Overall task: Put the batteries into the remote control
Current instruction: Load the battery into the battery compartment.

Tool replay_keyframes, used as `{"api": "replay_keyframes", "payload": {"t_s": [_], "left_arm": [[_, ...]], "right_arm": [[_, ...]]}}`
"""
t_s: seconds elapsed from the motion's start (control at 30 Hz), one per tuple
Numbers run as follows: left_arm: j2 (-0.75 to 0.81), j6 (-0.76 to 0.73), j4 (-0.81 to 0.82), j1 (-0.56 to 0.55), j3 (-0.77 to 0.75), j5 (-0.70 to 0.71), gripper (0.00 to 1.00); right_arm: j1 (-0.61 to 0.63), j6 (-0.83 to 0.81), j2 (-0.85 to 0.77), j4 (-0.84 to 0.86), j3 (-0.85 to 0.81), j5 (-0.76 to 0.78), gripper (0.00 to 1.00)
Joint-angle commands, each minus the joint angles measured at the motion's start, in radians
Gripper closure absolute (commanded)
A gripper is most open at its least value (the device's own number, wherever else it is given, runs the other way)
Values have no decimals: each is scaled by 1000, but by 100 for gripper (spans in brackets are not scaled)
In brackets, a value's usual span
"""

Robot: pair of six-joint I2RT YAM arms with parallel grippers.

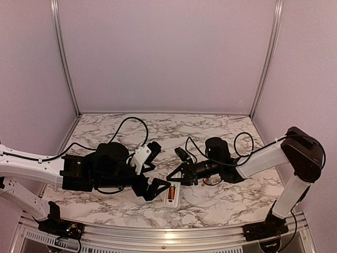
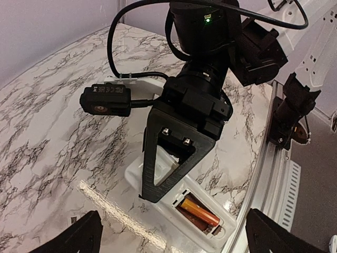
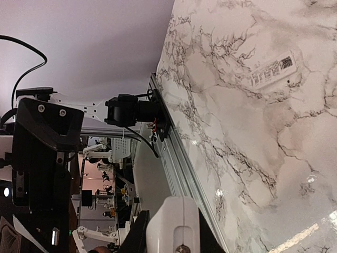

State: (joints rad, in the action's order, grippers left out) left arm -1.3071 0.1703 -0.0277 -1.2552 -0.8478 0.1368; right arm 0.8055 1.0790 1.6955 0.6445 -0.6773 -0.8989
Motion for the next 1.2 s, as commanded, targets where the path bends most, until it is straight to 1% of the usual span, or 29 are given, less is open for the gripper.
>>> {"api": "replay_keyframes", "payload": {"t_s": [0.0, 0.03, 0.1, 0.2, 0.33, 0.4, 0.47, 0.63, 0.7, 0.87, 1.03, 1.17], "left_arm": [[12, 319, 161, 22, 60, -83, 1], [14, 356, 196, 27, 76, -114, 1], [13, 401, 252, 29, 103, -133, 1], [15, 432, 301, 30, 136, -134, 1], [-9, 470, 333, 45, 159, -187, 2], [-29, 489, 341, 51, 154, -202, 7], [-47, 511, 346, 53, 147, -205, 13], [-87, 553, 357, 63, 143, -219, 24], [-97, 560, 347, 67, 136, -220, 27], [-123, 561, 345, 68, 124, -233, 28], [-157, 566, 351, 68, 109, -245, 39], [-165, 567, 350, 69, 104, -238, 45]], "right_arm": [[-6, -23, -39, 38, -45, 13, 100], [-6, -23, -41, 45, -45, 11, 100], [-6, -19, -45, 58, -47, 7, 100], [-6, -15, -50, 70, -48, 1, 100], [-6, -13, -55, 82, -53, -7, 100], [-6, -11, -56, 86, -55, -8, 100], [-6, -3, -56, 96, -54, -9, 100], [-6, 8, -61, 108, -53, -11, 100], [-5, 9, -66, 106, -54, -11, 100], [-6, 8, -73, 101, -54, -9, 100], [-6, 10, -71, 101, -53, -6, 100], [-6, 9, -77, 101, -50, -8, 100]]}}
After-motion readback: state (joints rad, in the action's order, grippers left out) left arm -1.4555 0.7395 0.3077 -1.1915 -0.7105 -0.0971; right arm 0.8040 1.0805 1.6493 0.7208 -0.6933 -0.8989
